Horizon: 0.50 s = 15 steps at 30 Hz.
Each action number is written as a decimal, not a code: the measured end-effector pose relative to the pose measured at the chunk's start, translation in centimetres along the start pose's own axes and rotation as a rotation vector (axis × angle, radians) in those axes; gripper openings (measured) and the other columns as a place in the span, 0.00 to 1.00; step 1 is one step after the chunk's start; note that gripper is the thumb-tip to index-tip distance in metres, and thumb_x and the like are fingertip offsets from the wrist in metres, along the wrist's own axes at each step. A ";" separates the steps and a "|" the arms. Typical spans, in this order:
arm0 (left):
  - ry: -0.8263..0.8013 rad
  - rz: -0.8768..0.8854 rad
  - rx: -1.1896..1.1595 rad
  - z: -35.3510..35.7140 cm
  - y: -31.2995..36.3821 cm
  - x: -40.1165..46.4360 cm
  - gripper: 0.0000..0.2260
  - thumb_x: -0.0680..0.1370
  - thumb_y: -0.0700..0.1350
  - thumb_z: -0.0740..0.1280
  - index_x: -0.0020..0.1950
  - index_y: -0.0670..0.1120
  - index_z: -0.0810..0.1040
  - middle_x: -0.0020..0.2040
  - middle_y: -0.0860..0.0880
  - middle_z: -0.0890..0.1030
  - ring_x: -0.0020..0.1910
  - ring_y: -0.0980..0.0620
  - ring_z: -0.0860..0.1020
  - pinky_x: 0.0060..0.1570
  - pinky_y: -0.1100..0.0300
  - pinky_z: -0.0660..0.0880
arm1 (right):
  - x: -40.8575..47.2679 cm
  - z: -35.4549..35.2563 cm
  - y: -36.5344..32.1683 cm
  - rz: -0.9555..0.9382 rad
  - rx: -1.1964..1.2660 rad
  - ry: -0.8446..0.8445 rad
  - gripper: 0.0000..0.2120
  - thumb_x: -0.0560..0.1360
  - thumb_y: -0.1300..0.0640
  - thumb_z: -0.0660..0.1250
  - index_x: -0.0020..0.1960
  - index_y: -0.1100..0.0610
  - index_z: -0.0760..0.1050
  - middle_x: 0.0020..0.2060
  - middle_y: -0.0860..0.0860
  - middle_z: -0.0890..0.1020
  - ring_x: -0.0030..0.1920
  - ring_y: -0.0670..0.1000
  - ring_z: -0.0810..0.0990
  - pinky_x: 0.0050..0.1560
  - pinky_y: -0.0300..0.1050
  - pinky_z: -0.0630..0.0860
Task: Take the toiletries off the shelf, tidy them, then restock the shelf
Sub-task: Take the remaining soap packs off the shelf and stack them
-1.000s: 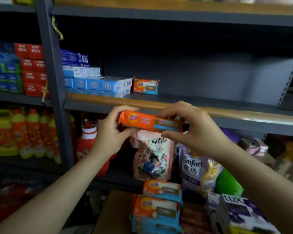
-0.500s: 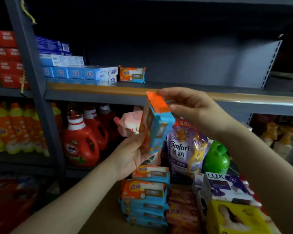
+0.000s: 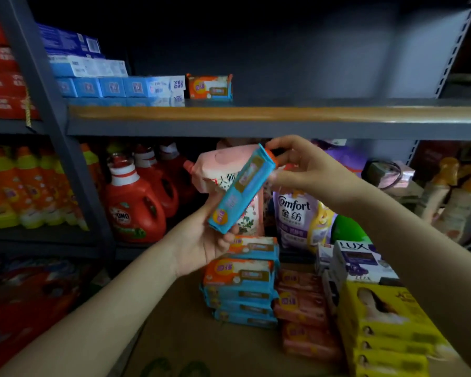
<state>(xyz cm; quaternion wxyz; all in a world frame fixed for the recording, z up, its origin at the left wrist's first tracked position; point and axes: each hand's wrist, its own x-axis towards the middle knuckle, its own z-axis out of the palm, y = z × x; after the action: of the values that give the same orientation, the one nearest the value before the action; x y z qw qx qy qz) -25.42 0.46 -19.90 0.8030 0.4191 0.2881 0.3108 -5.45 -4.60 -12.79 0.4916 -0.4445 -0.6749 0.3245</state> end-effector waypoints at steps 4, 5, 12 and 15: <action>0.125 0.124 0.145 -2.3 -0.4 0.0 0.13 0.63 0.56 0.70 0.40 0.48 0.84 0.30 0.50 0.79 0.23 0.57 0.73 0.20 0.69 0.66 | -1.5 -0.2 2.0 -0.135 -0.361 -0.142 0.36 0.61 0.60 0.78 0.63 0.48 0.66 0.54 0.54 0.75 0.48 0.49 0.78 0.51 0.43 0.78; 0.156 0.136 0.199 -2.7 -0.6 -0.1 0.14 0.63 0.55 0.70 0.42 0.49 0.83 0.31 0.51 0.80 0.24 0.58 0.74 0.20 0.69 0.66 | -1.6 -0.2 2.6 -0.158 -0.515 -0.179 0.36 0.62 0.59 0.79 0.65 0.51 0.67 0.56 0.53 0.76 0.49 0.47 0.77 0.51 0.39 0.77; 0.301 0.183 0.673 -5.8 -2.8 1.6 0.12 0.73 0.54 0.69 0.53 0.52 0.79 0.42 0.52 0.84 0.40 0.54 0.82 0.33 0.62 0.74 | -1.0 0.9 7.0 0.016 -0.914 -0.447 0.22 0.75 0.60 0.66 0.67 0.53 0.68 0.63 0.50 0.73 0.58 0.47 0.72 0.52 0.32 0.65; 0.308 0.209 0.766 -6.0 -2.8 3.1 0.13 0.74 0.55 0.68 0.55 0.51 0.77 0.44 0.52 0.83 0.37 0.58 0.81 0.28 0.66 0.73 | -0.6 0.9 7.8 0.052 -0.930 -0.370 0.17 0.77 0.61 0.62 0.65 0.54 0.71 0.62 0.50 0.75 0.59 0.50 0.74 0.52 0.33 0.66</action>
<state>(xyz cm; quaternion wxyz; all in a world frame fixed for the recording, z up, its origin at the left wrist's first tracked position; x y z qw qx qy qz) -27.07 4.41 -25.75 0.5010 0.6628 0.4551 0.3201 -4.07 -2.10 -20.08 0.1054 -0.5684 -0.8125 0.0750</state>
